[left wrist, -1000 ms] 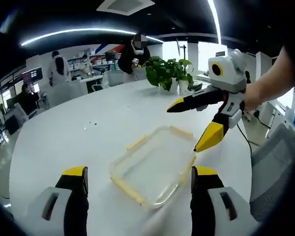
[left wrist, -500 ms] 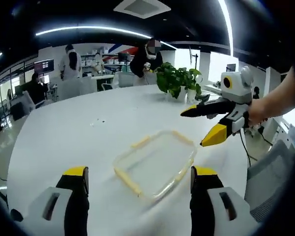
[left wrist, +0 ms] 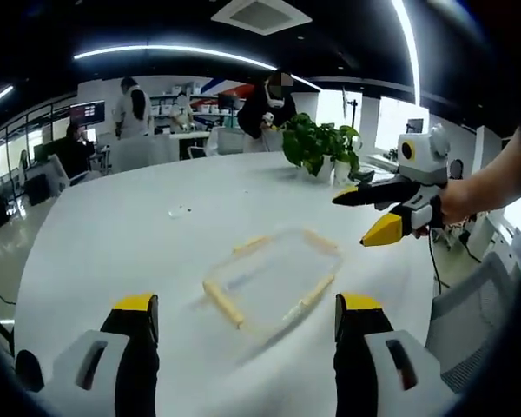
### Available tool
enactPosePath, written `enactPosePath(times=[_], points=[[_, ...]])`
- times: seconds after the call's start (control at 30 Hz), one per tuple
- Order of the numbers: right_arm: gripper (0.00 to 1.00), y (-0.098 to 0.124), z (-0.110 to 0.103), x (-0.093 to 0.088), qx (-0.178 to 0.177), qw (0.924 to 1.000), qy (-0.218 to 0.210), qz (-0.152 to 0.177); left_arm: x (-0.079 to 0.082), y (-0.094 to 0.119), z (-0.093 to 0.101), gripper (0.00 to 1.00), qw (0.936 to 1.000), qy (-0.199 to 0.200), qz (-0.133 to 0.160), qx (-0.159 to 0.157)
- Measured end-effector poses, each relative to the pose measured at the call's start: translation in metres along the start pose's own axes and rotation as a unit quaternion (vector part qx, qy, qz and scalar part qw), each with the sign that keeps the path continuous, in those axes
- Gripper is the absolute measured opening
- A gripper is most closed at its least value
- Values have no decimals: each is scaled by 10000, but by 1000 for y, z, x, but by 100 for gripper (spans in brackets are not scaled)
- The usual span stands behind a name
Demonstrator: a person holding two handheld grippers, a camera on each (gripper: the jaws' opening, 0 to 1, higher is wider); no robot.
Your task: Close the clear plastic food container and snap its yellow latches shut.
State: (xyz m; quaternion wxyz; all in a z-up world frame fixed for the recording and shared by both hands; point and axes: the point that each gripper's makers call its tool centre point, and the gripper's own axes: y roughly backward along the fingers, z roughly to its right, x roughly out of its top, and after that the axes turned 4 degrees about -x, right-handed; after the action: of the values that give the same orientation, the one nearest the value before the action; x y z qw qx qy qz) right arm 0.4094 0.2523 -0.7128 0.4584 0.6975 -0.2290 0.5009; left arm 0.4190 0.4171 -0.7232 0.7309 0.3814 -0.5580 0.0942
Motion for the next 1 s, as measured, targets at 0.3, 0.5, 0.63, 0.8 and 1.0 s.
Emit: enactPosePath(times=[0.3, 0.5, 0.63, 0.8, 1.0], points=[[83, 24, 7, -6, -164, 9998, -135, -2, -7, 16, 4, 83, 9999, 133, -11, 50], [83, 37, 10, -3, -263, 9995, -162, 60, -11, 25, 6, 83, 9998, 197, -11, 78], [83, 43, 12, -6, -310, 9992, -221, 77, -13, 31, 7, 83, 9996, 261, 22, 81], [83, 53, 10, -10, -366, 9987, -343, 116, -13, 40, 8, 83, 9991, 405, 97, 110], [83, 64, 10, -6, -453, 9977, -447, 223, -14, 47, 11, 83, 9988, 463, 115, 118]])
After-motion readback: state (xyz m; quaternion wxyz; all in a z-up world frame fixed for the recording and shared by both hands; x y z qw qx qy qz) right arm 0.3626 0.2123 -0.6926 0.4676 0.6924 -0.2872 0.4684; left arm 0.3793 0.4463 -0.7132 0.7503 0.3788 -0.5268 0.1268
